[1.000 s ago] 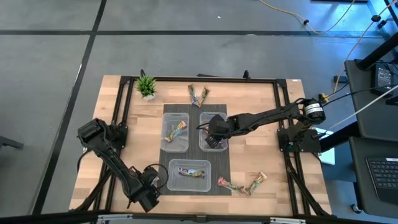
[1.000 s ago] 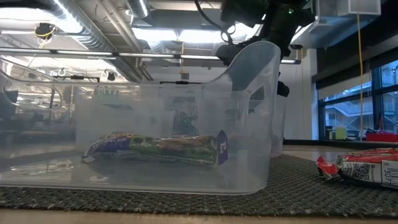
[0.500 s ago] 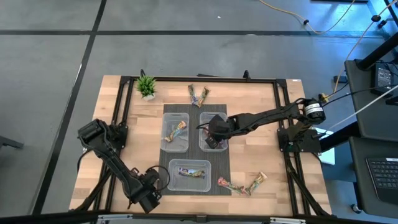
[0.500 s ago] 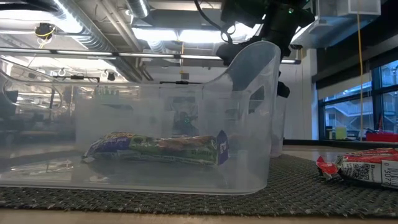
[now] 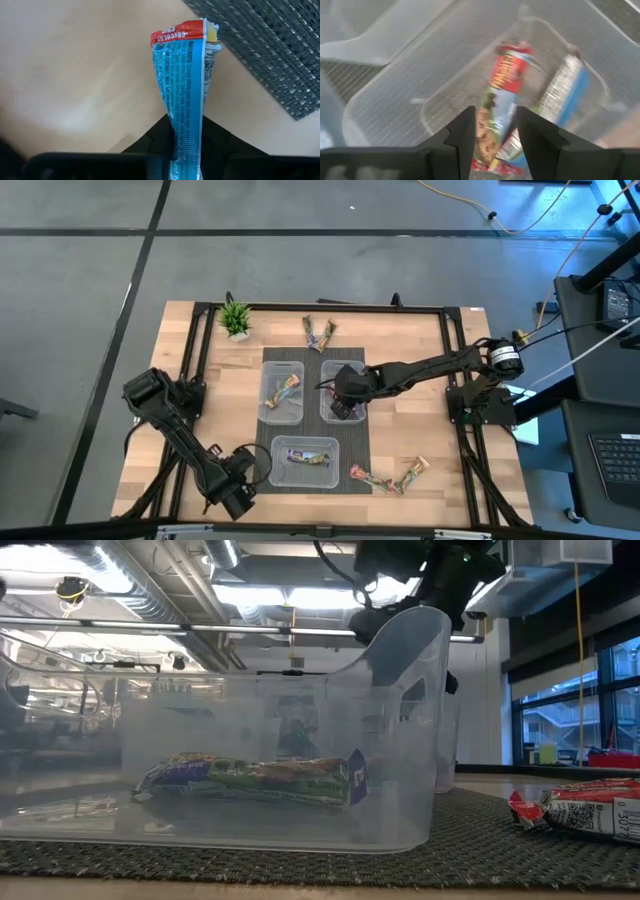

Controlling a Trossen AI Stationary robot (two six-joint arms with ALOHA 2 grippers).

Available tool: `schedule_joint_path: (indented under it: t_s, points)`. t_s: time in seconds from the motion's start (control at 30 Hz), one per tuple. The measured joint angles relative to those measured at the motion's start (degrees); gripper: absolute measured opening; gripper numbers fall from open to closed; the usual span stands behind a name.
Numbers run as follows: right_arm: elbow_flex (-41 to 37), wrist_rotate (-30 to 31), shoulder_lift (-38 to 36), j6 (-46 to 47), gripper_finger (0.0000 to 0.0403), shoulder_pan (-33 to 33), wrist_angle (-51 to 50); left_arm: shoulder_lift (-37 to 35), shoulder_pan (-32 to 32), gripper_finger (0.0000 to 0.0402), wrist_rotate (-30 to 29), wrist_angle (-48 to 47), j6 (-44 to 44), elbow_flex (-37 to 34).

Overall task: Pick and place Granola Bars by type
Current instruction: Put the left red granola bar into the top right transparent bin

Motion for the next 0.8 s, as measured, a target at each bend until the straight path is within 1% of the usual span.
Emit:
schedule_joint_path:
  t_s: [0.1,0.2,0.27,0.37,0.5,0.57,0.67,0.73,0.8]
  points:
    - [0.0,-3.1,0.0,-6.4,0.0146,0.8,3.9,-3.5,-0.3,0.0065,-2.2,-3.7,0.0,0.0]
    - [0.0,-3.9,0.0,-10.1,0.0146,2.0,8.1,-8.8,-0.3,0.0062,-7.4,-5.9,0.0,0.0]
    - [1.0,-4.0,0.0,-12.7,0.0145,2.6,8.9,-12.4,-0.3,0.006,-13.7,-6.5,0.0,0.0]
    - [3.6,-4.0,0.0,-17.2,0.0146,3.9,10.1,-18.3,-0.3,0.0059,-25.7,-6.0,2.9,0.0]
    - [8.2,-3.8,0.0,-22.9,0.0145,6.2,11.3,-24.5,-0.3,0.0059,-41.1,-3.4,10.9,0.0]
    - [10.1,-3.8,-0.1,-25.0,0.0146,7.4,14.1,-26.8,-0.3,0.0059,-47.8,-0.8,15.5,0.0]
    - [11.9,-3.7,-0.1,-28.1,0.0146,9.2,20.4,-28.8,-0.2,0.0059,-56.5,5.3,23.2,0.0]
    - [12.3,-3.6,-0.1,-31.1,0.0145,10.4,27.3,-29.1,-0.2,0.0058,-60.6,10.6,29.2,0.0]
    - [12.3,-3.6,-0.1,-32.7,0.0145,11.4,32.4,-29.1,-0.2,0.0058,-62.2,16.3,36.2,0.0]
